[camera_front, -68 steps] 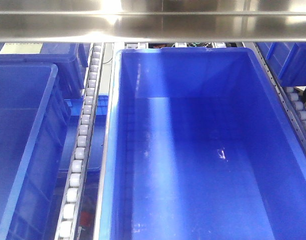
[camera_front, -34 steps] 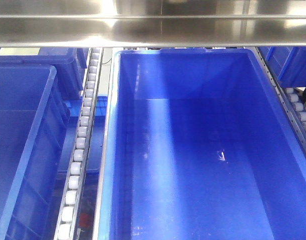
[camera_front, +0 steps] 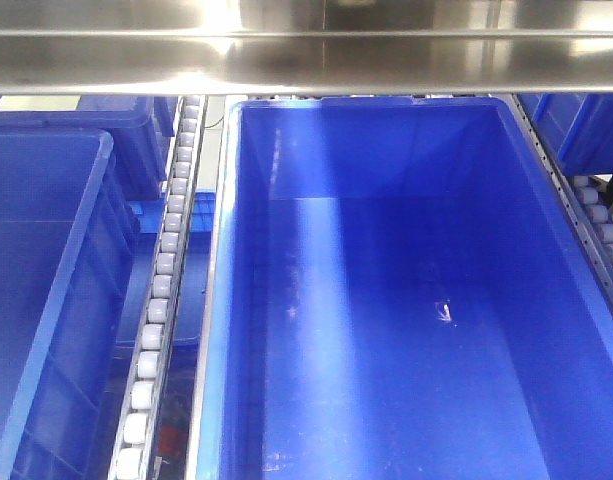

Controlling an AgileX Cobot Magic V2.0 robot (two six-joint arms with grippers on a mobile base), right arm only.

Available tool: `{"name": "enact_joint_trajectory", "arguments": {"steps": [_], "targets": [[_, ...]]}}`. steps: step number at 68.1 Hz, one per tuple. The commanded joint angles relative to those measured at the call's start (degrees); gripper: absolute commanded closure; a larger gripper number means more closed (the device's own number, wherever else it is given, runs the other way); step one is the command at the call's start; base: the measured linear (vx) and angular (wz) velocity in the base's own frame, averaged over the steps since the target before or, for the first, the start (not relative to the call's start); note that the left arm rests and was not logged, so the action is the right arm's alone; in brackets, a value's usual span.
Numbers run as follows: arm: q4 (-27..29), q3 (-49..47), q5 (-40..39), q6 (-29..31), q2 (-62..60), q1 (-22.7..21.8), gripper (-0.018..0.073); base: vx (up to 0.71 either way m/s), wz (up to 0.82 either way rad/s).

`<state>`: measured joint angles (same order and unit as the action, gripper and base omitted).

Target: Pour parts from conveyor to right shelf

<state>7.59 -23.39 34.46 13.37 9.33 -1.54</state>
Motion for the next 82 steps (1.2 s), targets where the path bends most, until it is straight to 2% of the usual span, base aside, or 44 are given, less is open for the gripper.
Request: {"name": "enact_joint_trajectory", "arguments": {"steps": [1, 16, 29, 47, 58, 64, 69, 77, 82], "targets": [[0.88, -1.74, -5.29, 0.52, 3.46, 0.85, 0.0565, 0.0, 0.0], [1.6, -3.87, -5.72, 1.26, 15.4, 5.56, 0.0565, 0.0, 0.0], [5.56, -14.63, -2.49, 2.78, 29.29, 6.9, 0.0565, 0.0, 0.0], [12.29, -29.41, 7.79, 6.27, 47.59, 6.97, 0.0565, 0.0, 0.0], [13.52, -34.45, 9.68, 6.73, 55.38, 11.87, 0.0564, 0.0, 0.0], [11.4, -36.16, 9.02, 3.84, 59.46, 15.94, 0.0564, 0.0, 0.0], [7.05, -37.21, 9.25, -0.58, 63.09, 18.93, 0.0564, 0.0, 0.0], [0.05, -38.54, 10.75, -9.0, 68.82, 22.01, 0.0564, 0.0, 0.0], [-2.19, -39.91, 12.7, -11.71, 72.52, 23.31, 0.0564, 0.0, 0.0]]}}
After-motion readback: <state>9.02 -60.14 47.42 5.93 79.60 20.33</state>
